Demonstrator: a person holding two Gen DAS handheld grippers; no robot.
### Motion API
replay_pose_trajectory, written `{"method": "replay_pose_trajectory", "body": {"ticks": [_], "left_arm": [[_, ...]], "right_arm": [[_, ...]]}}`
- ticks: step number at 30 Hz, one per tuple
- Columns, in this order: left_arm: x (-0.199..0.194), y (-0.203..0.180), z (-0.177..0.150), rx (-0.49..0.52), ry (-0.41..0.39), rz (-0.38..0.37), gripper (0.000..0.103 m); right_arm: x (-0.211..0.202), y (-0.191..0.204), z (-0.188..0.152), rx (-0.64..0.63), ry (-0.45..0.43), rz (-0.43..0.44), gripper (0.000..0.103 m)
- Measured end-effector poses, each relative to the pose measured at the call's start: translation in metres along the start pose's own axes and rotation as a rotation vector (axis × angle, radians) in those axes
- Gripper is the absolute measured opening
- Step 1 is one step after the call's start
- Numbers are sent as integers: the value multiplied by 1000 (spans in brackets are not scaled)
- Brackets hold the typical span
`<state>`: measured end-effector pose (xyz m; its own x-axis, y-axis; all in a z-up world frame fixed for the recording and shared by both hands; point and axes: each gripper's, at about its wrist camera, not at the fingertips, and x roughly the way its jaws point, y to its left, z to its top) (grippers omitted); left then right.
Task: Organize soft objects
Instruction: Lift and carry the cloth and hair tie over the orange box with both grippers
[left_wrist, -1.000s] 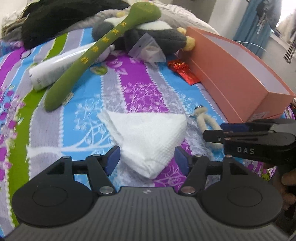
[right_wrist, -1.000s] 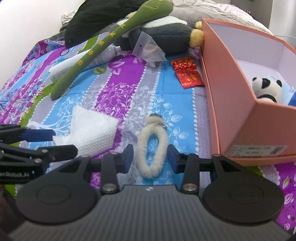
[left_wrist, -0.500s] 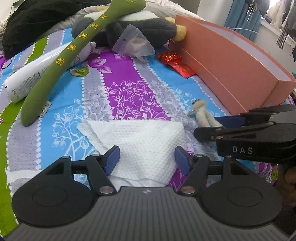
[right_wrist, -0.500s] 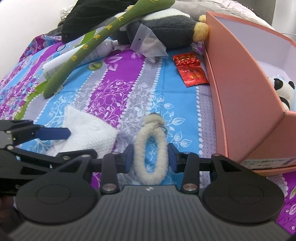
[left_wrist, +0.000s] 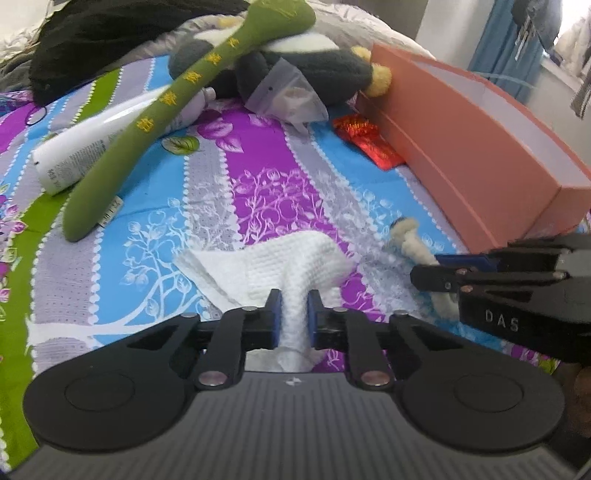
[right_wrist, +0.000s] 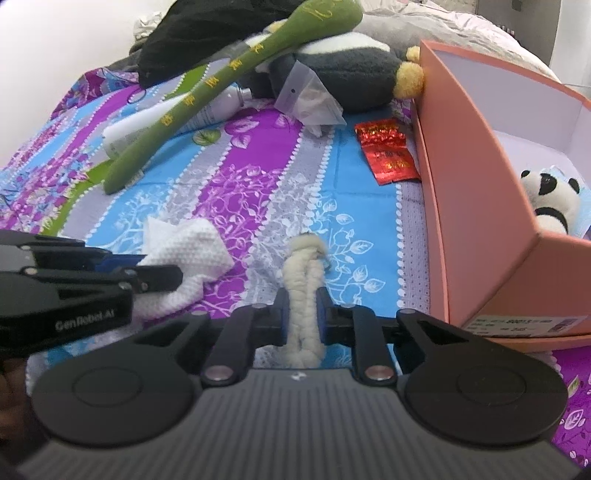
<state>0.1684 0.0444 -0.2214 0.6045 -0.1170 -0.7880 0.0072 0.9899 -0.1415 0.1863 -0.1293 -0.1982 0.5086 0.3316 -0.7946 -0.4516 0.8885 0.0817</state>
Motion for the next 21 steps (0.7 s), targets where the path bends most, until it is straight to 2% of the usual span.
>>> {"method": "replay_pose_trajectory", "body": {"ticks": [6, 10, 21], "left_arm": [[-27, 0, 9, -71, -46, -20, 14], [-44, -2, 14, -117, -63, -46, 14], [-98, -32, 47, -82, -155, -102, 14]], "right_arm": [[-24, 2, 4, -10, -33, -7, 19], [-43, 2, 6, -1, -85, -23, 19], [-109, 3, 35, -3, -259, -17, 19]]}}
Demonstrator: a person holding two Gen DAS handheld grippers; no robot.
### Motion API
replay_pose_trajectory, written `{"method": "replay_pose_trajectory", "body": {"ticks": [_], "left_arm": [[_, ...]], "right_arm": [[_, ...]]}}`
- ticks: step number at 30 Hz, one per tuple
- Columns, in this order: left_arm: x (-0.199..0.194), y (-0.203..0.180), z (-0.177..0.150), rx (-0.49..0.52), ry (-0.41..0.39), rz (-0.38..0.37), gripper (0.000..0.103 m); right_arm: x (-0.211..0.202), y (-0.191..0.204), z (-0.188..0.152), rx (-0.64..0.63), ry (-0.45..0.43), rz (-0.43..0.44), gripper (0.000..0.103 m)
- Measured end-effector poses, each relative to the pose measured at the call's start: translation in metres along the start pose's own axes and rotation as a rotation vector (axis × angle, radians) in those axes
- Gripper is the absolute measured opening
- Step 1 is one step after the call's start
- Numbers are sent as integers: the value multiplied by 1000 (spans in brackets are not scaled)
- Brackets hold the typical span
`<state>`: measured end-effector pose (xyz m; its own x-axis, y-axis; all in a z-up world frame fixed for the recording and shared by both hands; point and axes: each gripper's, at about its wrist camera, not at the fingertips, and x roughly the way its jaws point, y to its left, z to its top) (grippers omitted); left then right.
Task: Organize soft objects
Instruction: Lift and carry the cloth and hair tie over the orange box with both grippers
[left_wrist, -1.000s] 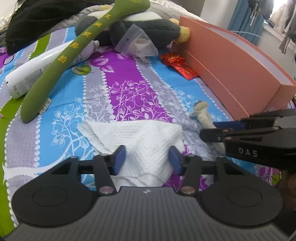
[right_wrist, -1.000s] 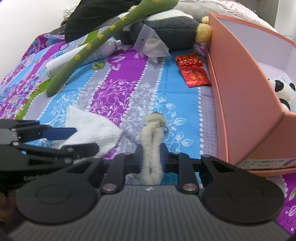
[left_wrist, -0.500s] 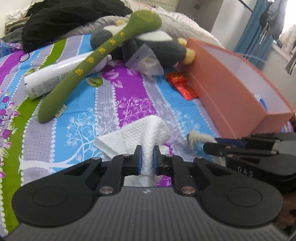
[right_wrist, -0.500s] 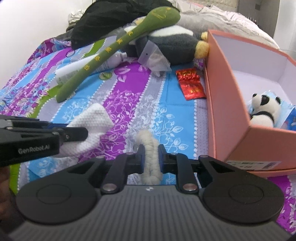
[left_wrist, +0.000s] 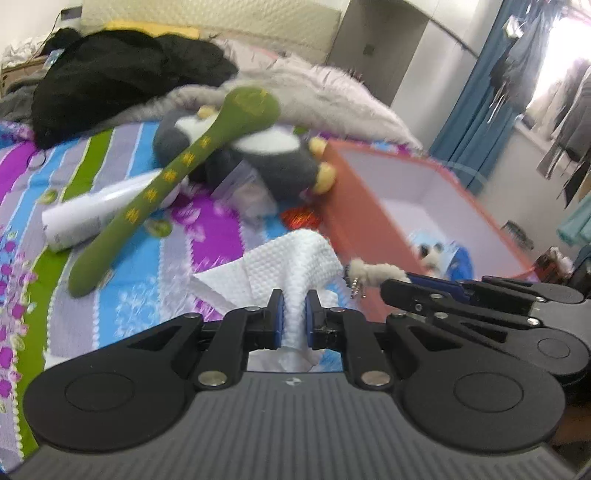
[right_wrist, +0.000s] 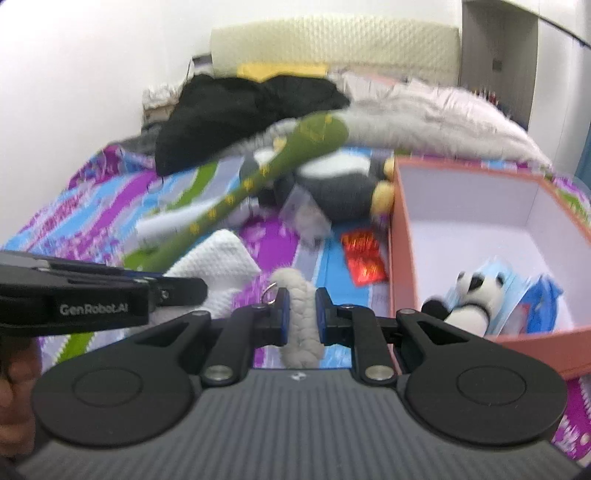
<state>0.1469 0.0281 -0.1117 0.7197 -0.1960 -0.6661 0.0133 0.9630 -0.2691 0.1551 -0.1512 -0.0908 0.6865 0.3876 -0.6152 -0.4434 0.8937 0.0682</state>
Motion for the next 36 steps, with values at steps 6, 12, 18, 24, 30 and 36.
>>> {"method": "replay_pose_trajectory", "body": {"ticks": [6, 12, 18, 24, 30, 36], "left_arm": [[-25, -23, 33, 18, -69, -41, 14], [-38, -52, 74, 46, -110, -100, 14], [-29, -96, 108, 71, -119, -178, 14], [3, -142, 140, 158, -61, -254, 14], [50, -181, 149, 222, 9, -261, 14], [110, -208, 143, 254, 155, -270, 14]], "right_arm": [[-28, -10, 30, 10, -104, -25, 19], [-58, -24, 61, -9, -209, -81, 19], [-83, -54, 93, 20, -278, -148, 19], [-87, -97, 109, 77, -250, -223, 19], [-73, -147, 98, 150, -140, -287, 19], [-52, -184, 73, 239, -44, -304, 19]]}}
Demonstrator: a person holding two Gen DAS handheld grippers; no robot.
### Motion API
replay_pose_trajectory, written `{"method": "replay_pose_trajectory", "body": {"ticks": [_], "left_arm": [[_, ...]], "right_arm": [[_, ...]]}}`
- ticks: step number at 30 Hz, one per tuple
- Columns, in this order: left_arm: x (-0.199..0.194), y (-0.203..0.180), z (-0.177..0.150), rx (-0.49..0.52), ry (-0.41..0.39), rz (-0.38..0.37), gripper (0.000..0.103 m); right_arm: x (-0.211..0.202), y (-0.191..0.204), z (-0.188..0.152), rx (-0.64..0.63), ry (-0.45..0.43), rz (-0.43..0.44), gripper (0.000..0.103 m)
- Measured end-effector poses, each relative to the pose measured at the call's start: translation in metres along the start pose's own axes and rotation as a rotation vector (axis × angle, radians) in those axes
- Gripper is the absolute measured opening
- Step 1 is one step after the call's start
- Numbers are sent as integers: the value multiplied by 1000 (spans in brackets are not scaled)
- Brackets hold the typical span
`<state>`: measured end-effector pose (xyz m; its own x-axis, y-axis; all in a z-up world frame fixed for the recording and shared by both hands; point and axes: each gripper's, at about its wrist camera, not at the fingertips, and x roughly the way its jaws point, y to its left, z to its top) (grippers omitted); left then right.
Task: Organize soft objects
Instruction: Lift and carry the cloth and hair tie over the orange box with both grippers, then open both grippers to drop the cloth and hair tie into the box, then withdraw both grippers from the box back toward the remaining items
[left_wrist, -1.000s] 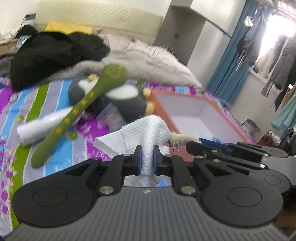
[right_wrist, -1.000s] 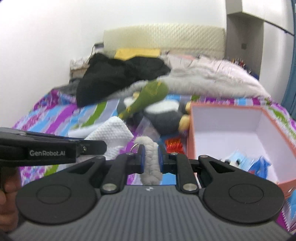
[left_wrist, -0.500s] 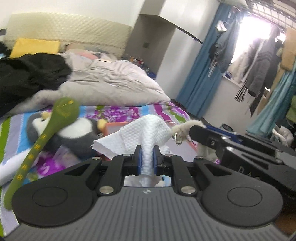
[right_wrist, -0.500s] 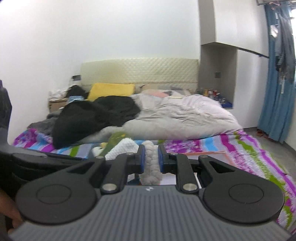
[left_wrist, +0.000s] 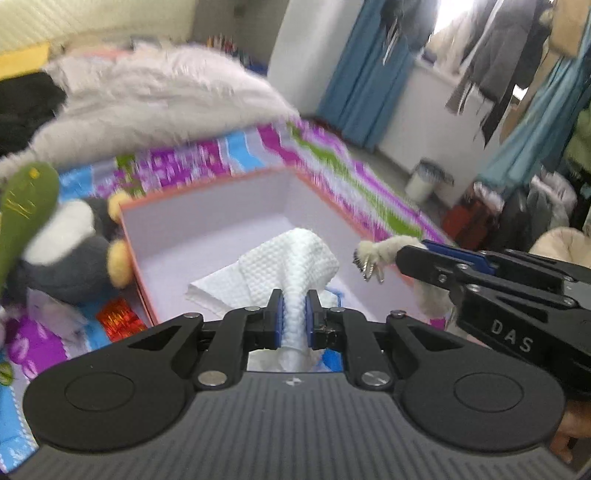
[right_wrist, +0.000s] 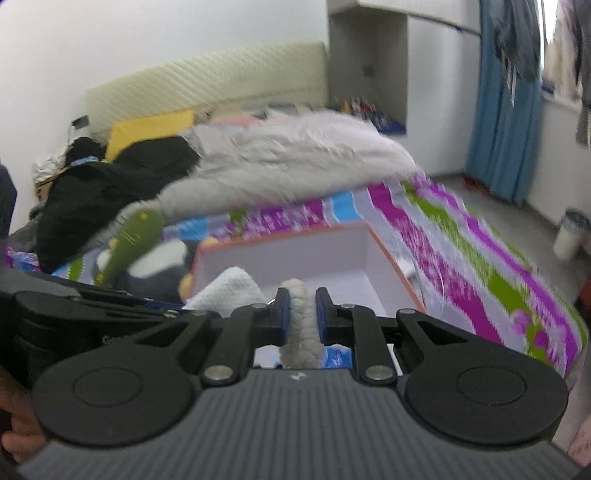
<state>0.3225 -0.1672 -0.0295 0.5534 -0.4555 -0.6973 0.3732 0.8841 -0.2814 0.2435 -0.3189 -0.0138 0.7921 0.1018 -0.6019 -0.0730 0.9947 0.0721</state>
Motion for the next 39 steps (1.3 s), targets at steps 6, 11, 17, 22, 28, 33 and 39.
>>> {"method": "replay_pose_trajectory", "body": {"ticks": [6, 11, 17, 22, 28, 33, 39], "left_arm": [[51, 8, 3, -31, 114, -2, 14], [79, 12, 2, -38, 181, 14, 15], [94, 7, -3, 20, 200, 65, 50], [81, 5, -3, 18, 158, 58, 50], [46, 4, -1, 12, 73, 37, 50], [6, 0, -10, 39, -20, 49, 50], [-42, -1, -32, 70, -125, 81, 50]], "right_arm": [[35, -27, -24, 57, 112, -38, 20], [53, -43, -45, 86, 177, -66, 20], [58, -53, -57, 113, 220, -94, 29], [48, -56, -54, 121, 189, -99, 38], [24, -48, -47, 111, 102, -82, 39], [-3, -30, -44, 88, 15, -62, 39], [-37, -1, -53, 57, -71, -19, 48]]}}
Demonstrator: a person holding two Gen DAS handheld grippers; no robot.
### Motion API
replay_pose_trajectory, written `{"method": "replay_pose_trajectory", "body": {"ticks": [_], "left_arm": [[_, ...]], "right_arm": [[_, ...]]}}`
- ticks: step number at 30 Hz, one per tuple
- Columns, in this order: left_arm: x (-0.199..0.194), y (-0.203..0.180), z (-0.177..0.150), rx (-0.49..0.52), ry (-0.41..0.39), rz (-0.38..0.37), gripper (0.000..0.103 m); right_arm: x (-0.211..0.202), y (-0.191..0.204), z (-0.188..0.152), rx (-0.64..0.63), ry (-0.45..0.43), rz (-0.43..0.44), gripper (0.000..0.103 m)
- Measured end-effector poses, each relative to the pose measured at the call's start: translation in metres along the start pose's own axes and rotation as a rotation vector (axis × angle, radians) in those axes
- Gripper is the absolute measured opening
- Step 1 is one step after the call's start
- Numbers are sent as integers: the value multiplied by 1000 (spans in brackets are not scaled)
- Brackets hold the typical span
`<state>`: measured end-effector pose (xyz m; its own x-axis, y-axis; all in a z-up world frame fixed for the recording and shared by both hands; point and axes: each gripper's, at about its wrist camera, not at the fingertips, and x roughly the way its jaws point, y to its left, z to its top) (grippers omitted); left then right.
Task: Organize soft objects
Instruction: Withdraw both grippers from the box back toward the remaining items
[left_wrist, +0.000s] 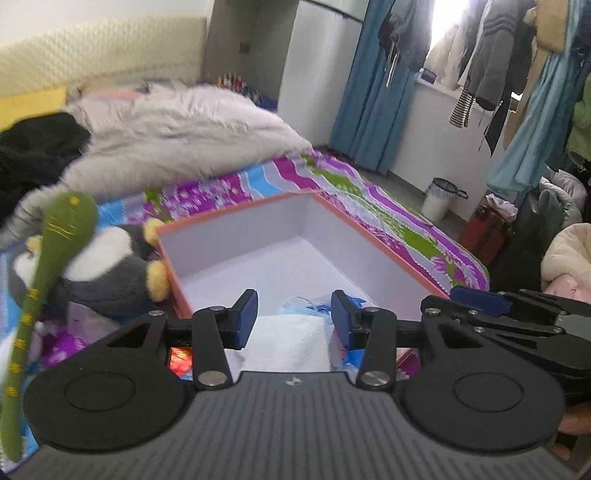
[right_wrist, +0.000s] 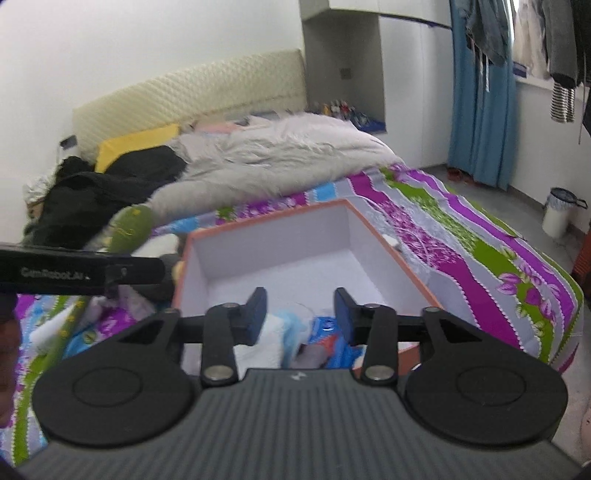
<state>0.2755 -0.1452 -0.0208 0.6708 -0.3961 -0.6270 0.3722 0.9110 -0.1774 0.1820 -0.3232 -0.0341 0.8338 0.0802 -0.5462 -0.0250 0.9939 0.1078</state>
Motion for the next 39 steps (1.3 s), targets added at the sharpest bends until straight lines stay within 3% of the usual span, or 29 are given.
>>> {"method": "replay_pose_trajectory", "body": {"ticks": [14, 39], "left_arm": [[-93, 22, -54, -36, -133, 69, 50], [-161, 70, -153, -128, -82, 157, 50]], "right_arm": [[-36, 51, -21, -62, -71, 74, 49], [-58, 132, -95, -134, 21, 93, 49]]}}
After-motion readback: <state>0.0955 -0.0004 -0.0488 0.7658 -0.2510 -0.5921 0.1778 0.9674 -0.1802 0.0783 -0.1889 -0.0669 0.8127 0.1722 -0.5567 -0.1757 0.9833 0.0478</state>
